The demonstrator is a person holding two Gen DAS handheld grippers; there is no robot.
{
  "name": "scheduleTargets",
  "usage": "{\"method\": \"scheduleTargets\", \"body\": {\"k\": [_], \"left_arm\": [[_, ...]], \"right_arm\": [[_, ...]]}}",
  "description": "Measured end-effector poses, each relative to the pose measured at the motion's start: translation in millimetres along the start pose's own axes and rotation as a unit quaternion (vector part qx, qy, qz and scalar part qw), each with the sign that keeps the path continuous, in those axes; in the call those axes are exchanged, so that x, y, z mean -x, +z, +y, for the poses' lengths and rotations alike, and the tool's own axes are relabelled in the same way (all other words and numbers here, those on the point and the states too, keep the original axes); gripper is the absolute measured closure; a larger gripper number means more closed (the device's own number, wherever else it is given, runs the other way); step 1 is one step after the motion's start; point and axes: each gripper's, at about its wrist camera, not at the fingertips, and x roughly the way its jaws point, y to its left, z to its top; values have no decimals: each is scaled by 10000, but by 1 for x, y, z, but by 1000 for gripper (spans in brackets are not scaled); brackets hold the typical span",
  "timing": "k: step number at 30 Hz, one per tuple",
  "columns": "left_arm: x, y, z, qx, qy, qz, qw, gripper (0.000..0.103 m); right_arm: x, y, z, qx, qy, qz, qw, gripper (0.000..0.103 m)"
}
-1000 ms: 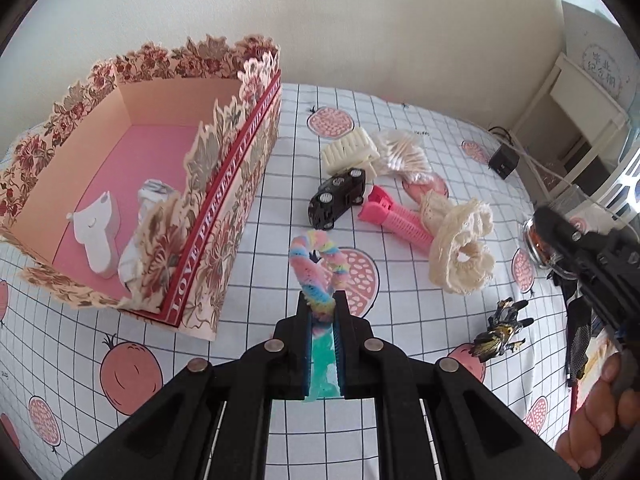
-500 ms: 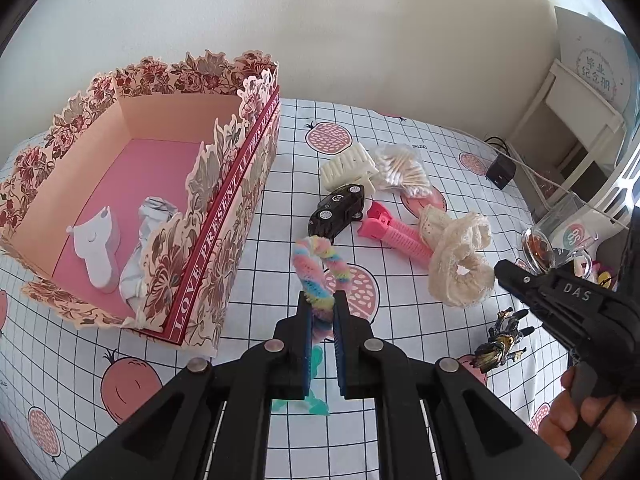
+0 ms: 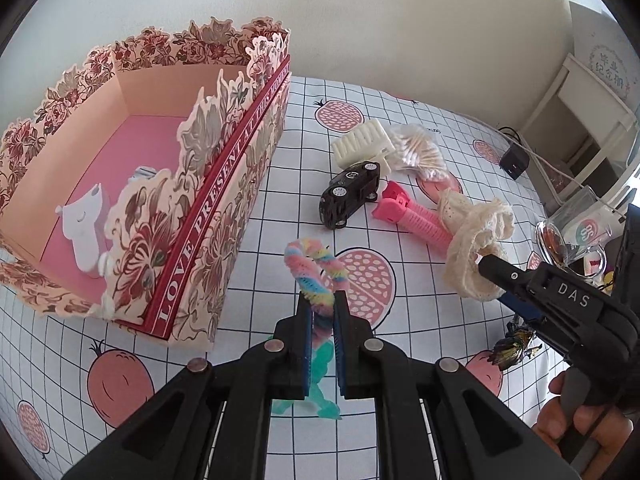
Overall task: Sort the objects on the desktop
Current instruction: 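Lift the pipe-cleaner toy with the left gripper while the right lifts the scrunchie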
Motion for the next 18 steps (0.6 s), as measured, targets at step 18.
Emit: {"method": "scheduleTargets", "body": {"k": [18], "left_arm": [[8, 4, 5, 106, -23, -56, 9999, 94]], "right_arm": [[26, 0, 18, 305, 286, -489, 9979, 93]]}}
